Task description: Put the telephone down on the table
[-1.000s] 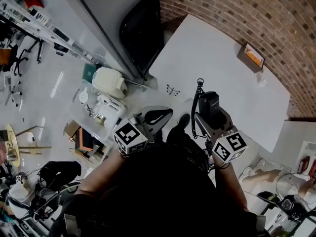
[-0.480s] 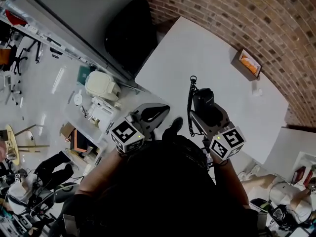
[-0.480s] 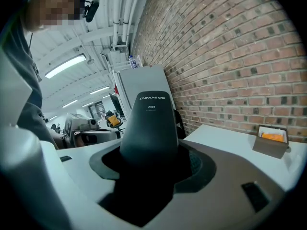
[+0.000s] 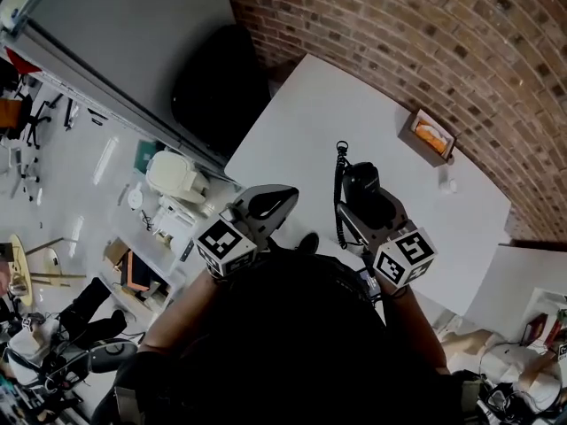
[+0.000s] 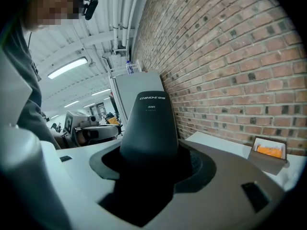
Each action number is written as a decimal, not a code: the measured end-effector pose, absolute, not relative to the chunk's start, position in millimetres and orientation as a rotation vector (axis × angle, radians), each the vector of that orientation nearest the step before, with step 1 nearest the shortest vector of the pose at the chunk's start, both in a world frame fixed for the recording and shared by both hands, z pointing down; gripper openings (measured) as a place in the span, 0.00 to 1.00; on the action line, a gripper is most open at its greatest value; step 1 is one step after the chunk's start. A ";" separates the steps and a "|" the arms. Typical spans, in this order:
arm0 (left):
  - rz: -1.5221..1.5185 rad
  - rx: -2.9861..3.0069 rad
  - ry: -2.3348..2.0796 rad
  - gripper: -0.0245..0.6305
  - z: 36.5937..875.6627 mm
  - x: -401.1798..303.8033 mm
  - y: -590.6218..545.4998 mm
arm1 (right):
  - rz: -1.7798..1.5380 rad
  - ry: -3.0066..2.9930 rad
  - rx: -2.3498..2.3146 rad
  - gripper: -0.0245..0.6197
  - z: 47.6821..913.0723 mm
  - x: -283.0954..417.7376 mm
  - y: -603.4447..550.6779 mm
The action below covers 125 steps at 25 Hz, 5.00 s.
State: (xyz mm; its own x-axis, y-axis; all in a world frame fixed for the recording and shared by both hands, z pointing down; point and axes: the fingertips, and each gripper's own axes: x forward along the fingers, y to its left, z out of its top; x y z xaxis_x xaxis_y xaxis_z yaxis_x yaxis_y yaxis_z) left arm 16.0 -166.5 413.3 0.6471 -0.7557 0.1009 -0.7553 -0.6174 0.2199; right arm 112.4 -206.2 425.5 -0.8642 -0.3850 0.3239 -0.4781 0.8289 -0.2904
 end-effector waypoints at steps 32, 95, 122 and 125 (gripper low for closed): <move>0.108 2.745 -0.874 0.05 430.9 -106.6 -307.5 | 0.649 -2.543 0.977 0.46 496.2 -1.1 -306.7; 0.206 2.596 -0.792 0.05 504.8 -191.1 -321.3 | 0.759 -2.048 0.799 0.47 799.3 -77.7 -326.7; 0.208 2.612 -0.785 0.05 499.3 -172.4 -308.9 | 0.687 -2.128 0.769 0.47 780.3 -80.3 -322.8; 0.218 2.604 -0.783 0.05 500.6 -168.6 -305.7 | 0.675 -2.151 0.779 0.47 771.4 -77.6 -321.5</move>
State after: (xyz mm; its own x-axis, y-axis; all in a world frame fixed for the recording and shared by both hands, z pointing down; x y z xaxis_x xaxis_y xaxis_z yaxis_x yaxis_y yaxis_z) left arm -168.6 -305.7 500.6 0.8300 -0.4926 0.2617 -0.5570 -0.7577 0.3400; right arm -77.6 -321.5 771.4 -0.5434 -0.3144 0.7784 -0.7026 0.6778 -0.2167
